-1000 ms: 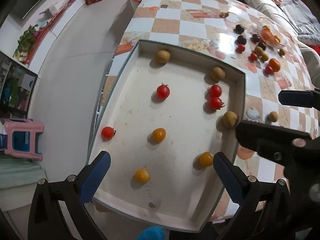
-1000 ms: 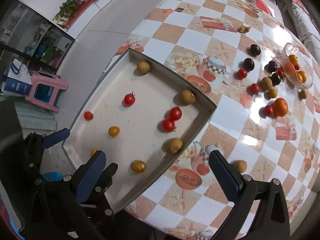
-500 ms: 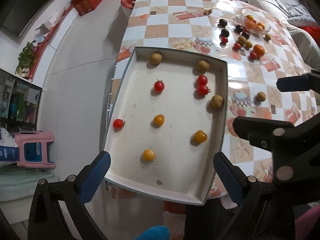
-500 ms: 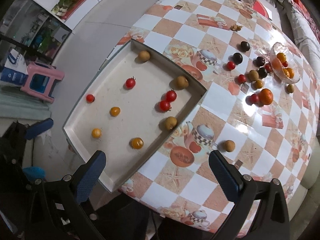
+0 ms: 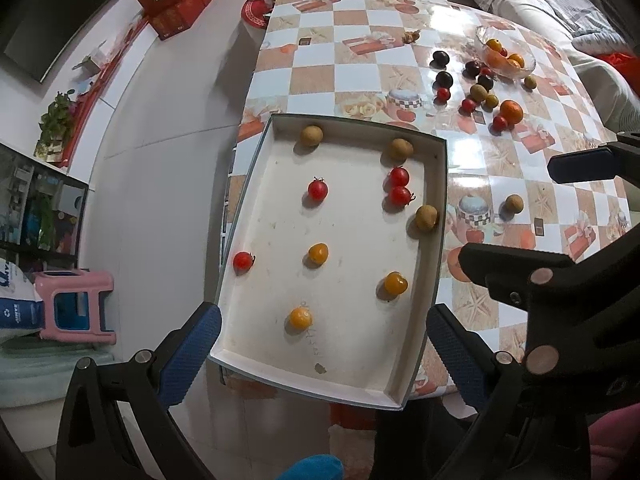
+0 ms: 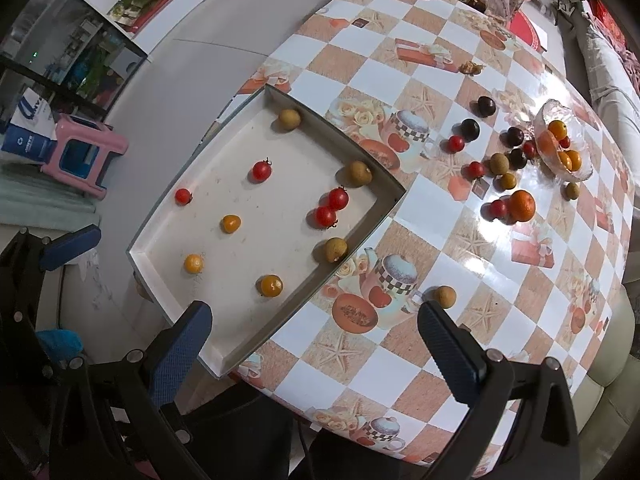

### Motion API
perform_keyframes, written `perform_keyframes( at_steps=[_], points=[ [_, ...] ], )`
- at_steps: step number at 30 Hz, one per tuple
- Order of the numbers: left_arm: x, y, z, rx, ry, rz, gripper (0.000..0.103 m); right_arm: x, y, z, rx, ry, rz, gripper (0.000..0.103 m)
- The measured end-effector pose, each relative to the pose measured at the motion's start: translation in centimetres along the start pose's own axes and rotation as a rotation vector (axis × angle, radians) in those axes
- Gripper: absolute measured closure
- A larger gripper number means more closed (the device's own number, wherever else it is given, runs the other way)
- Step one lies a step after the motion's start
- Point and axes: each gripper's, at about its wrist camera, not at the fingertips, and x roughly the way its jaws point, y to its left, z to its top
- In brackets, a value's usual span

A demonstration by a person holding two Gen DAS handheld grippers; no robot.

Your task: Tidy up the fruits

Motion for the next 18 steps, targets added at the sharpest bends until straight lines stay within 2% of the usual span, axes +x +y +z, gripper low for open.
perform_keyframes(
  at_steps=[18],
  points=[
    [-0.26,-0.36,0.15,-0.009,0.009,-0.026,0.000,0.10,0.39,0.12,-0.026,0.007,0.000,0.000]
  ],
)
